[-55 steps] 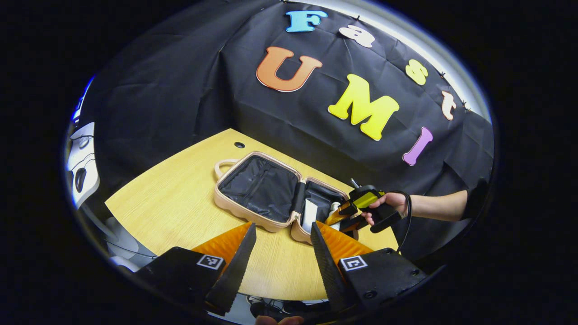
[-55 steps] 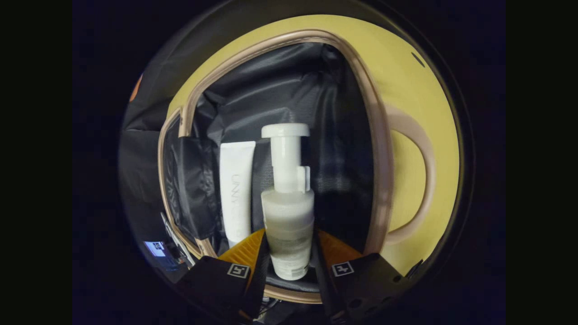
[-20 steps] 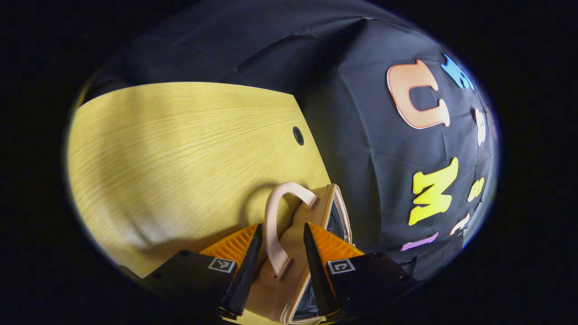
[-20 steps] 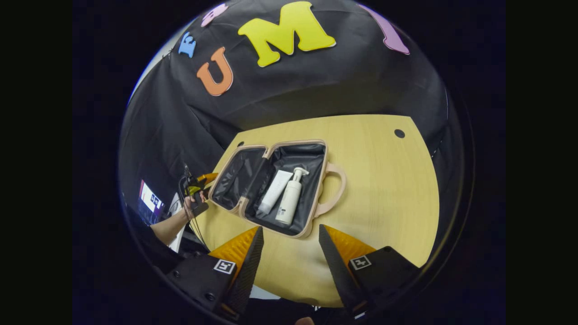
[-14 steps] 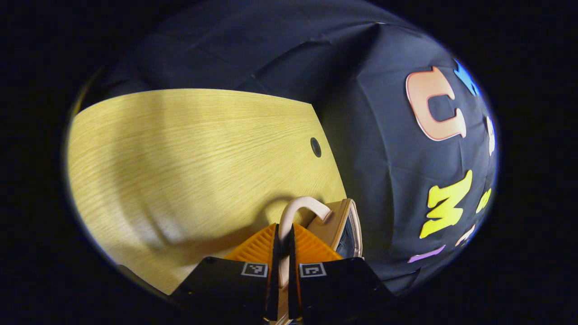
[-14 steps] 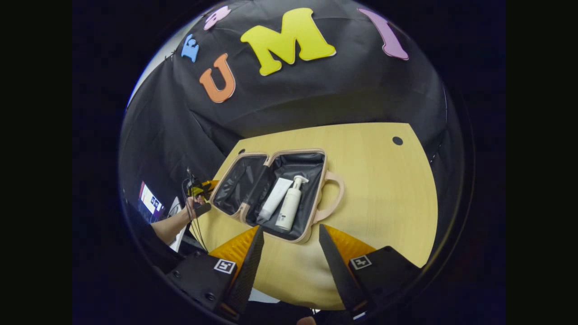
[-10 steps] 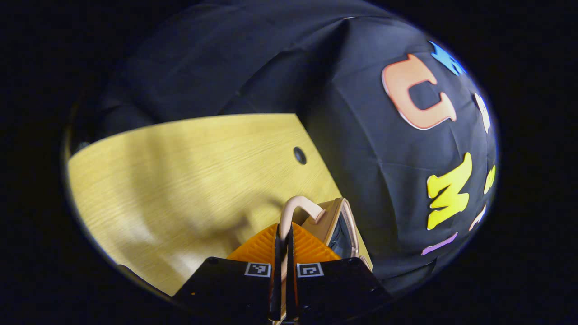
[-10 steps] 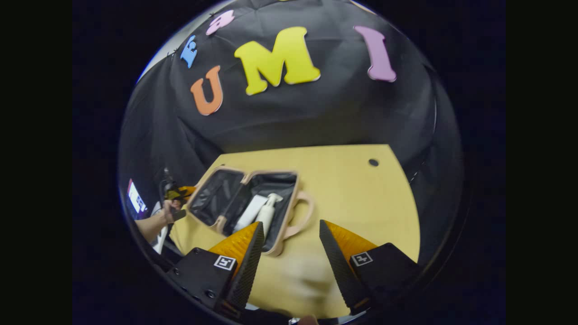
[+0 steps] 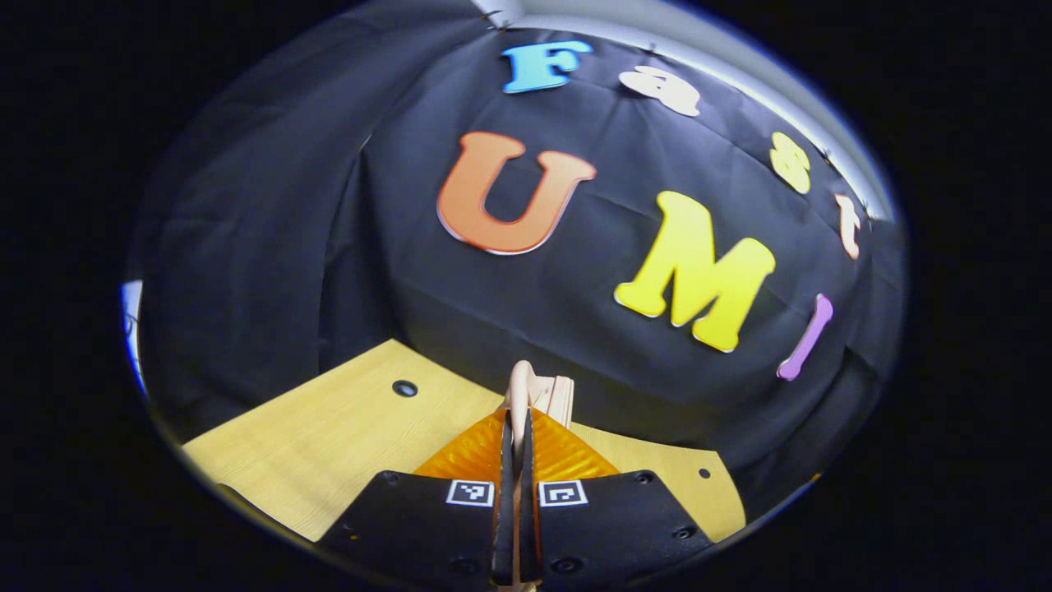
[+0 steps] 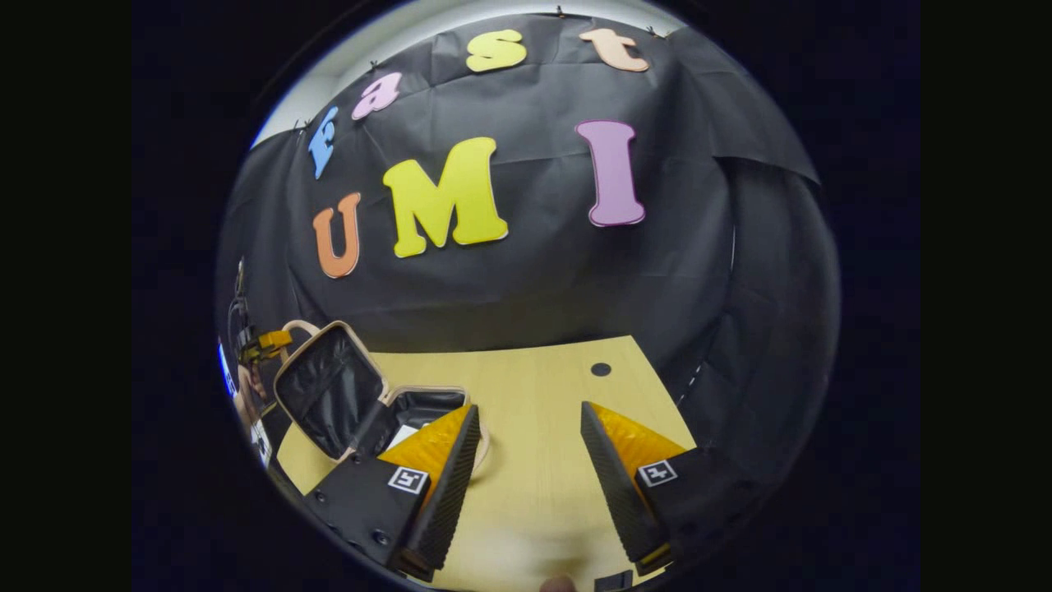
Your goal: First open the suitcase, pack the skin care products into it, and then close the suitcase.
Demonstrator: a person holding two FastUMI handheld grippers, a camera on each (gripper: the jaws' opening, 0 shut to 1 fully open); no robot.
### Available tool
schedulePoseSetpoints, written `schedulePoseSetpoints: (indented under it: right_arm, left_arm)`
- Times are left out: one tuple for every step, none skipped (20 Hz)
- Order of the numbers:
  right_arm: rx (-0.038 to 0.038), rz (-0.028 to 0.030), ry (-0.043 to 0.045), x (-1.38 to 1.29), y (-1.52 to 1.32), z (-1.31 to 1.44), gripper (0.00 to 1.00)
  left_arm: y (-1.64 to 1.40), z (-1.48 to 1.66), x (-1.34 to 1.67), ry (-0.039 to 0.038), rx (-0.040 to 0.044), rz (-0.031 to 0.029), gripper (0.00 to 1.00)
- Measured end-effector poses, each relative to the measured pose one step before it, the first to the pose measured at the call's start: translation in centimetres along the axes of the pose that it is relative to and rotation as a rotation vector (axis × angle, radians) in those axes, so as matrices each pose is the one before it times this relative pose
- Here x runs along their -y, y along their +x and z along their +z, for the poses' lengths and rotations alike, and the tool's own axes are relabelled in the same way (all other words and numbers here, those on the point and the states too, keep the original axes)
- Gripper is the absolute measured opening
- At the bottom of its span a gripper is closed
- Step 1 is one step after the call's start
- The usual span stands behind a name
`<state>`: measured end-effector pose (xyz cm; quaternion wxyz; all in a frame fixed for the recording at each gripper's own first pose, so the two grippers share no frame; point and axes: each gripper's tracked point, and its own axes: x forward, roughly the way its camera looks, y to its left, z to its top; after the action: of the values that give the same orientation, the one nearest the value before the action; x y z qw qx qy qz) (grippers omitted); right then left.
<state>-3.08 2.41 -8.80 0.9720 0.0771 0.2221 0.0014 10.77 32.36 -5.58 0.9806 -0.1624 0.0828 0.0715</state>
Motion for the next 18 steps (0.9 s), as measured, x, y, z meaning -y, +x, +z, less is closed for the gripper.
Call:
schedulePoseSetpoints:
  right_arm:
    - [0.00446, -0.00403, 0.01439, 0.509, -0.305, 0.135, 0.75]
    - [0.00557, -0.00738, 0.00829, 0.652, -0.357, 0.151, 0.75]
    - [0.00580, -0.00489, -0.00015, 0.600, -0.362, 0.215, 0.75]
    - [0.00686, -0.01180, -0.00145, 0.862, -0.428, 0.149, 0.75]
    - [0.00707, -0.00746, -0.00084, 0.729, -0.421, 0.277, 0.74]
    - [0.00449, -0.01058, -0.00363, 0.714, -0.428, 0.299, 0.74]
    - [0.00475, -0.00777, -0.00773, 0.770, -0.426, 0.291, 0.74]
    - [0.00103, -0.00876, -0.00920, 0.563, -0.282, 0.089, 0.74]
    - [-0.00092, -0.01030, -0.01400, 0.819, -0.274, 0.042, 0.74]
    - [-0.00172, -0.01812, -0.01041, 1.020, -0.274, -0.124, 0.74]
    - [-0.00560, -0.01547, -0.00073, 0.954, -0.081, -0.043, 0.74]
    - [-0.01227, -0.01655, 0.00589, 0.923, -0.211, -0.161, 0.74]
    - [-0.00930, -0.01471, 0.00684, 0.977, -0.260, -0.251, 0.75]
    - [-0.00898, -0.01898, 0.00127, 1.034, -0.235, -0.279, 0.74]
    - [-0.00395, -0.01935, -0.00270, 1.062, -0.214, -0.147, 0.74]
    - [-0.00711, -0.02300, -0.00046, 1.194, -0.112, -0.168, 0.74]
    - [-0.00639, -0.01553, 0.00303, 0.890, -0.112, -0.001, 0.74]
    - [-0.00477, -0.01716, -0.00098, 0.863, -0.094, -0.005, 0.74]
  left_arm:
    - [-0.626, -0.105, 2.417, 0.04766, 0.01671, 0.00136, 0.06]
    - [-0.802, -0.233, 2.680, 0.05732, 0.01446, -0.00352, 0.06]
    - [-0.377, -0.231, 2.389, 0.05263, 0.01459, -0.01043, 0.06]
    - [-0.283, -0.166, 2.227, 0.04692, 0.01472, -0.00981, 0.06]
    - [-0.180, -0.397, 2.108, 0.04165, 0.01446, -0.01309, 0.06]
    - [-0.098, -0.601, 2.255, 0.03061, 0.00922, -0.01817, 0.06]
    - [0.086, -0.755, 2.351, 0.01876, 0.00807, -0.02337, 0.06]
    - [0.062, -0.854, 2.828, 0.01316, -0.00306, -0.02984, 0.06]
    - [0.017, -1.030, 3.069, 0.02432, -0.00917, -0.03488, 0.06]
    - [0.174, -1.109, 2.435, 0.04699, -0.00776, -0.02779, 0.06]
    - [0.318, -1.259, 2.042, 0.03683, -0.01087, -0.01592, 0.06]
    - [0.632, -0.975, 1.956, 0.01755, -0.01539, -0.01810, 0.06]
    - [0.482, -1.729, 1.488, 0.00420, -0.02129, -0.02324, 0.06]
    - [0.347, -1.561, 1.405, -0.01083, -0.03526, -0.01908, 0.06]
    - [1.088, -1.908, 1.443, -0.00459, -0.02700, -0.01406, 0.06]
    - [0.558, -1.363, 1.112, 0.00811, -0.01636, -0.00988, 0.06]
    - [0.591, -0.925, 0.797, 0.01079, -0.01623, -0.00392, 0.06]
    - [0.456, -0.963, 0.587, 0.00691, -0.01600, -0.00195, 0.06]
